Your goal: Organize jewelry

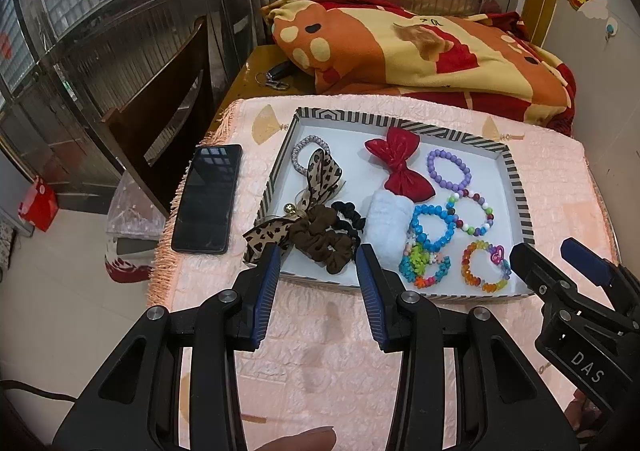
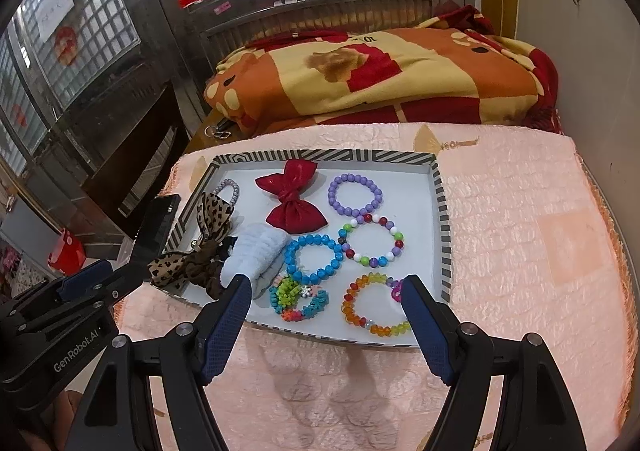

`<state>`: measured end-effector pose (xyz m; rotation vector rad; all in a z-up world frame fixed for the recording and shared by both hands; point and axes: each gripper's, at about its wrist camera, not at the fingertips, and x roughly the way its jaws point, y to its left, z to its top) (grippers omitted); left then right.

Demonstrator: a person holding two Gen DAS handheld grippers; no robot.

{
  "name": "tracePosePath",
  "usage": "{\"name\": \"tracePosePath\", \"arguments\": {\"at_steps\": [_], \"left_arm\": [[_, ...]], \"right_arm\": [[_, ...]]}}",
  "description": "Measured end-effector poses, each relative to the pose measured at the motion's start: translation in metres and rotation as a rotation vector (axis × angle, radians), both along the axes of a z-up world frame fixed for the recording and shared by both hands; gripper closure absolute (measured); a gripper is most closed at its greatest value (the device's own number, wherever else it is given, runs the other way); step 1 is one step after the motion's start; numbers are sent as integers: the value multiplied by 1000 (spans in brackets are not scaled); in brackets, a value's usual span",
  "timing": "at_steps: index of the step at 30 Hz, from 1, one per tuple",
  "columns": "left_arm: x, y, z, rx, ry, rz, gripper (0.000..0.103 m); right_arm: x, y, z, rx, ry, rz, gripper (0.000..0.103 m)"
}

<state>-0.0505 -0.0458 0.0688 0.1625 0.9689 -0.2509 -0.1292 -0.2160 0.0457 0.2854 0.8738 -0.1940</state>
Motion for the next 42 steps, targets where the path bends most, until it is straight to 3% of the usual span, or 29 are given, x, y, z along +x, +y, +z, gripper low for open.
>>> {"name": "tracePosePath", "arguments": {"at_steps": [42], "left_arm": [[4,-8,-13,7,39,-4,64]], "right_arm": [[-4,-13,-14,34,21,-2,28]]}}
